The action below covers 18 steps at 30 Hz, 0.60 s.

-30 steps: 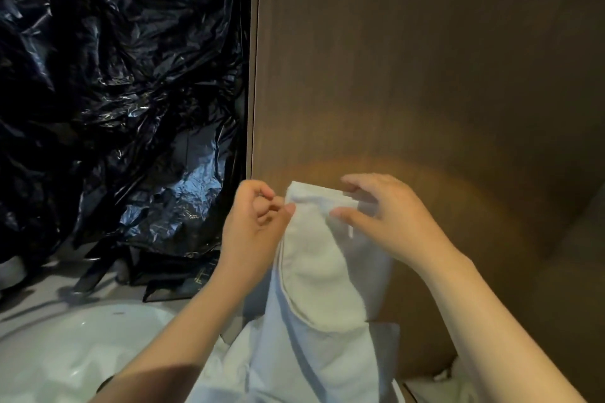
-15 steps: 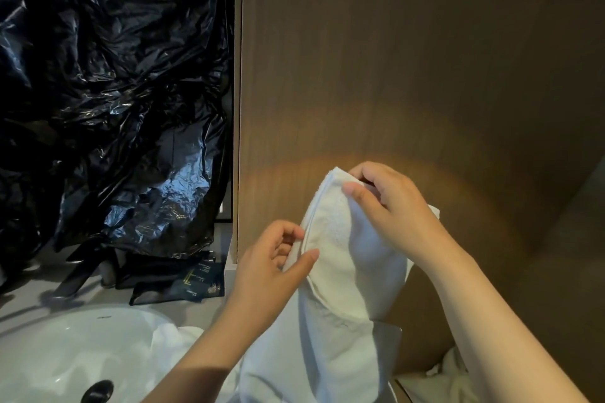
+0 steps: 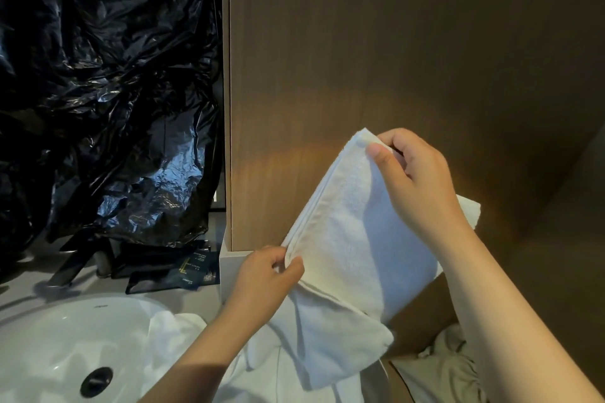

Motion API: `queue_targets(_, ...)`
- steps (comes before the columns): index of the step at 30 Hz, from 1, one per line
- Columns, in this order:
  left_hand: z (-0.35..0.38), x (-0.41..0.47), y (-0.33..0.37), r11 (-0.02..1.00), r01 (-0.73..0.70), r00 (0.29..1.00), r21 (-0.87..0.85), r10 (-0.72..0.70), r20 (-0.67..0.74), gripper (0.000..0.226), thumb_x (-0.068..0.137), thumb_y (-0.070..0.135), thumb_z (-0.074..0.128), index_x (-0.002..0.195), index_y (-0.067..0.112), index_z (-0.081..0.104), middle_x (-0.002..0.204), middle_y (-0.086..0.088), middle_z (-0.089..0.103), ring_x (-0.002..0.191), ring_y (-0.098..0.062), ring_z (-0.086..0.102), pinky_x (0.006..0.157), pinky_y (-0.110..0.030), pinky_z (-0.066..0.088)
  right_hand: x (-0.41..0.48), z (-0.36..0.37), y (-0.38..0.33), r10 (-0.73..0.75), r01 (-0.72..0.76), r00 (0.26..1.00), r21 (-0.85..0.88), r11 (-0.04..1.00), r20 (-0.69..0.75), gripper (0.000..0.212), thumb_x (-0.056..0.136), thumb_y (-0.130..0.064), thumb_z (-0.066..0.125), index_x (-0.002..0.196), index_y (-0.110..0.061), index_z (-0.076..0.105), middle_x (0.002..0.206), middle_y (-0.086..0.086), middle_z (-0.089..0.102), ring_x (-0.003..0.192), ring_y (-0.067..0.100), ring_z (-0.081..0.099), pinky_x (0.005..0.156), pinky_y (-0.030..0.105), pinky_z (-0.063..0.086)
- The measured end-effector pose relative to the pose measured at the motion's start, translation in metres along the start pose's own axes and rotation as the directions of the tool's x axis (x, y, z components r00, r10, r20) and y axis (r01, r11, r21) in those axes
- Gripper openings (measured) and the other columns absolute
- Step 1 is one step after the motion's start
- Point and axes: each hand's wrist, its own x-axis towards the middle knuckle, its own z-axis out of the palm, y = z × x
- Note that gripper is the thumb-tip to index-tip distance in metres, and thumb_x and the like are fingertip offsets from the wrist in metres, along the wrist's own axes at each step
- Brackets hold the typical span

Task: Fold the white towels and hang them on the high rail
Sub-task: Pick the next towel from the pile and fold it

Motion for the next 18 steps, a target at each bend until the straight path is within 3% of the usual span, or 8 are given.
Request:
queue_targets(3,-0.010,0.001,-0.004,0.997,-0.014,0.996,0.070,0.008,0.085,0.029,0.086,0.018,0.064,0.061,0.007,0.056,0.053,0.011,0.042,0.047,-0.003,0.034,0.050,-0.017,0.028,-0.001,-0.005,0.009,0.032,-0.033,0.999,-0.012,0.999,-0.019,0.020,0.100,-0.036,0.050,0.082,-0.028,0.055,0.076,-0.016,0.055,0.081,0.002,0.055,0.058,0.006,0.040)
queue_targets(6,-0.034,-0.002,0.000,0.993,-0.077,0.994,0.090,0.069,0.088,0.026,0.089,0.018,0.064,0.066,0.005,0.062,0.053,0.008,0.045,0.047,-0.003,0.035,0.050,-0.017,0.029,-0.006,-0.008,0.022,0.095,-0.095,0.995,0.013,0.995,-0.036,0.021,0.101,-0.034,0.050,0.081,-0.031,0.054,0.076,-0.012,0.055,0.077,-0.001,0.055,0.058,0.004,0.040)
queue_targets(8,-0.057,-0.004,0.005,0.993,-0.110,0.984,0.049,0.102,0.147,0.032,0.092,0.027,0.062,0.072,0.001,0.064,0.058,-0.004,0.055,0.050,-0.016,0.045,0.055,-0.032,0.041,-0.009,-0.009,0.031,0.147,-0.146,0.988,0.032,0.989,-0.042,0.020,0.101,-0.033,0.050,0.082,-0.031,0.054,0.077,-0.010,0.056,0.076,-0.001,0.055,0.058,0.002,0.039)
queue_targets(10,-0.083,-0.003,0.012,0.994,-0.103,0.955,0.045,0.086,0.284,0.046,0.092,0.043,0.058,0.082,-0.002,0.066,0.076,-0.020,0.064,0.069,-0.036,0.059,0.067,-0.046,0.051,-0.013,-0.006,0.039,0.205,-0.205,0.978,0.030,0.978,-0.033,0.019,0.101,-0.034,0.049,0.083,-0.030,0.055,0.077,-0.009,0.057,0.076,-0.001,0.055,0.057,0.003,0.040)
queue_targets(11,-0.094,0.000,0.014,0.994,-0.082,0.935,0.068,0.053,0.351,0.049,0.090,0.048,0.057,0.084,0.000,0.067,0.081,-0.021,0.066,0.076,-0.037,0.062,0.073,-0.048,0.052,-0.017,-0.002,0.044,0.242,-0.241,0.970,0.031,0.970,-0.017,0.020,0.101,-0.035,0.048,0.084,-0.028,0.055,0.077,-0.009,0.057,0.075,-0.002,0.055,0.057,0.004,0.040)
queue_targets(13,-0.109,0.009,0.012,0.990,-0.018,0.897,0.140,-0.045,0.439,0.042,0.092,0.048,0.057,0.083,0.010,0.071,0.081,-0.008,0.071,0.077,-0.025,0.068,0.075,-0.038,0.054,-0.029,0.011,0.054,0.323,-0.324,0.946,0.044,0.945,0.036,0.024,0.101,-0.034,0.047,0.082,-0.023,0.056,0.075,-0.006,0.056,0.071,0.000,0.054,0.057,0.009,0.040)
queue_targets(16,-0.099,0.024,-0.014,0.943,0.060,0.846,0.327,-0.222,0.485,0.037,0.094,0.039,0.058,0.073,0.010,0.066,0.060,0.011,0.062,0.047,-0.001,0.054,0.048,-0.012,0.040,-0.062,0.041,0.077,0.477,-0.484,0.870,0.032,0.874,0.123,0.027,0.101,-0.030,0.048,0.083,-0.012,0.059,0.077,0.002,0.058,0.071,0.010,0.053,0.062,0.022,0.041)
queue_targets(18,-0.076,0.025,-0.044,0.887,0.044,0.804,0.460,-0.305,0.511,0.039,0.096,0.035,0.056,0.066,0.011,0.051,0.058,0.004,0.045,0.048,-0.008,0.041,0.047,-0.020,0.031,-0.094,0.061,0.095,0.582,-0.588,0.794,-0.025,0.809,0.174,0.027,0.102,-0.028,0.047,0.082,-0.013,0.056,0.078,0.001,0.056,0.071,0.013,0.052,0.060,0.021,0.039)
